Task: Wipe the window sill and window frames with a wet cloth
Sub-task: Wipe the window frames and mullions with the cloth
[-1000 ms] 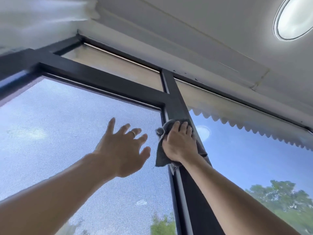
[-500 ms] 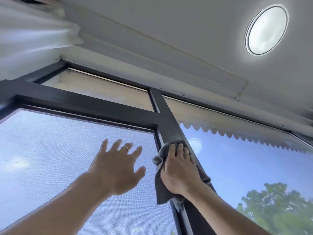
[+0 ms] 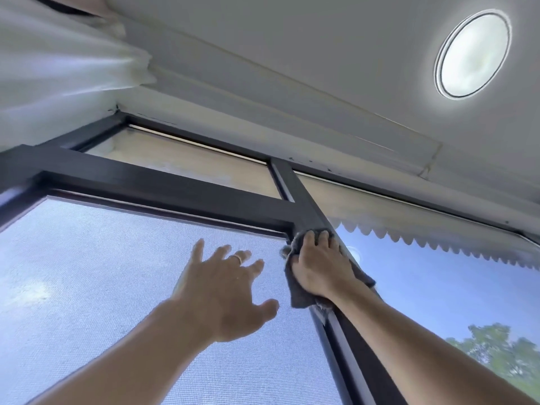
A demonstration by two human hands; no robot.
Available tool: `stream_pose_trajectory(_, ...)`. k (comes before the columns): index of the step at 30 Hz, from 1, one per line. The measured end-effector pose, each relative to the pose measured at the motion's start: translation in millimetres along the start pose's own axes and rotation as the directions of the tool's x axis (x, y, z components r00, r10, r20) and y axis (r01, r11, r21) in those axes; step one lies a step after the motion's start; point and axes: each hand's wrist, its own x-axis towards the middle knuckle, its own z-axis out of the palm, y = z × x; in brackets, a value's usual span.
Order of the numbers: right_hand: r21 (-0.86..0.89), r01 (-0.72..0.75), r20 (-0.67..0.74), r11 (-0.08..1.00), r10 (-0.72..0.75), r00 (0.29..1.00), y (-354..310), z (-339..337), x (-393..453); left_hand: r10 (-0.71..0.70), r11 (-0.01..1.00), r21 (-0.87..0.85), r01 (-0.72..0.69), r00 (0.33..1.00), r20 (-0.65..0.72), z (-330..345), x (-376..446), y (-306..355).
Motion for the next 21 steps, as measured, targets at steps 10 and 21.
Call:
stream_pose_trajectory(10, 0.095, -0.079, -0.051, 0.992, 0.084, 0.995, -2, -5, 62, -0.237, 0.967, 0.097, 0.236, 0.971, 0.000, -7, 15, -18)
stream_pose_trajectory(21, 0.032, -0.017, -0.098, 0.999, 0.020, 0.995, -25, -3, 87, -0.161, 0.985, 0.058, 0.160, 0.987, 0.025, 2, 7, -34)
